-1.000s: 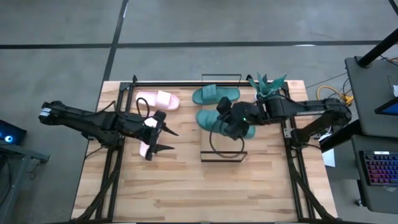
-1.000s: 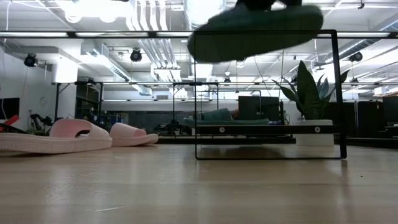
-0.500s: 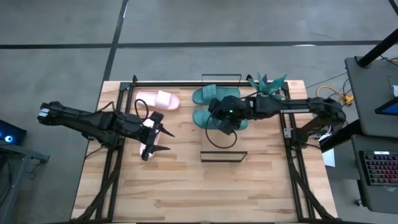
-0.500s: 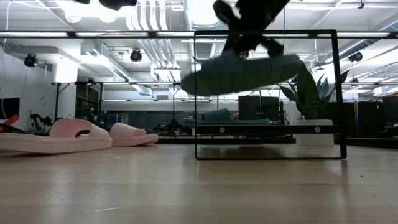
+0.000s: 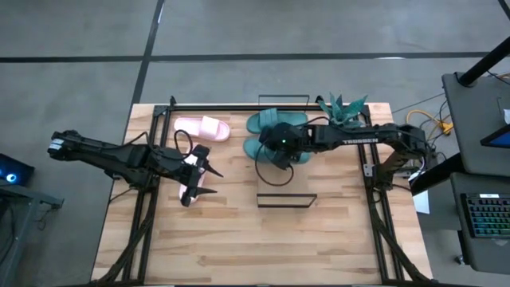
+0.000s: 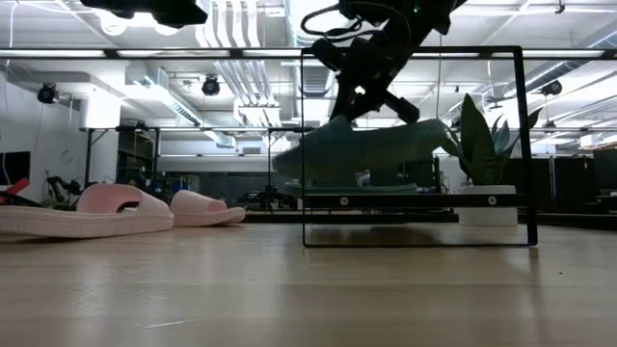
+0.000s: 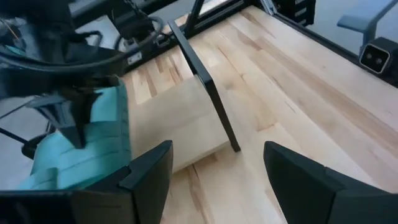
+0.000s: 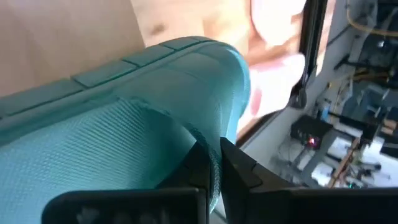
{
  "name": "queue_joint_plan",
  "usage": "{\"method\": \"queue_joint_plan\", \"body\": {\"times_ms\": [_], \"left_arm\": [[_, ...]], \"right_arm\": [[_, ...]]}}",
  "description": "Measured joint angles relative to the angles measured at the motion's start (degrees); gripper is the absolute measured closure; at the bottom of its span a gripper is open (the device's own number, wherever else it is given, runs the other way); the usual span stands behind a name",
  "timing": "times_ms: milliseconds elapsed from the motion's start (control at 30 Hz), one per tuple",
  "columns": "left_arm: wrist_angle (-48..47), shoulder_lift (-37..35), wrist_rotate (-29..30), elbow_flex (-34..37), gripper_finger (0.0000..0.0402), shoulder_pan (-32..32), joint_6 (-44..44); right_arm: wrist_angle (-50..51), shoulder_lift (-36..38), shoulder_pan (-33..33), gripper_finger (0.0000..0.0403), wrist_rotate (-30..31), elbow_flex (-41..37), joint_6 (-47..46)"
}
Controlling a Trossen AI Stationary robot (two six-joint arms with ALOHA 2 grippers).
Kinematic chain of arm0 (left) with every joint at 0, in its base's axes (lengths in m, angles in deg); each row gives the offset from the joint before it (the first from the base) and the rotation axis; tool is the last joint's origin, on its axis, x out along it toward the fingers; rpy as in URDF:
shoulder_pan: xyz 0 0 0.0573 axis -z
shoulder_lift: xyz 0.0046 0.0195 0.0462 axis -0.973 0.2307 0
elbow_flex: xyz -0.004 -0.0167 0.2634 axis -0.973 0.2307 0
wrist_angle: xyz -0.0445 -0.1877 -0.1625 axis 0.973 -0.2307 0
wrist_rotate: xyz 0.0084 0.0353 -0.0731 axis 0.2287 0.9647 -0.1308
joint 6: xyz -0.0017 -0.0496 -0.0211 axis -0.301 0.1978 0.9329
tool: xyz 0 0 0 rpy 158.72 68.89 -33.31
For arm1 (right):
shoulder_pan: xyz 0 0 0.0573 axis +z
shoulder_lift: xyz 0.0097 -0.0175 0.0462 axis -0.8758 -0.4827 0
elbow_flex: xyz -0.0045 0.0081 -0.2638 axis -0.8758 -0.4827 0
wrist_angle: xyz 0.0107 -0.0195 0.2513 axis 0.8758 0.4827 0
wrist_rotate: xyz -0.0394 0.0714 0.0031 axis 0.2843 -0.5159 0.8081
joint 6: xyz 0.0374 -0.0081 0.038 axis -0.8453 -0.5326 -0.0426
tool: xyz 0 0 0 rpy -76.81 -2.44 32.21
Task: Pick and place slides into the shelf
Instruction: Put the green slipper on the shelf
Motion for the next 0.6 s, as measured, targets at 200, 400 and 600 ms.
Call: {"method": "queue_joint_plan", "body": {"times_ms": [200,400,600], "left_arm": [[0.02,0.06,0.03,0.00,0.0166,0.02,-0.02],[-0.33,0.91,0.03,0.29,0.0166,0.02,-0.02],[-0.13,1.43,0.03,0.91,0.0166,0.02,-0.02]], "right_arm": [[-0.13,0.05,-1.19,0.0394,1.36,-1.01,-0.07],[-4.94,0.05,-2.17,0.0394,2.75,-5.19,-0.07],[-5.03,-0.02,-2.53,0.0371,2.53,-8.73,-1.27]]}}
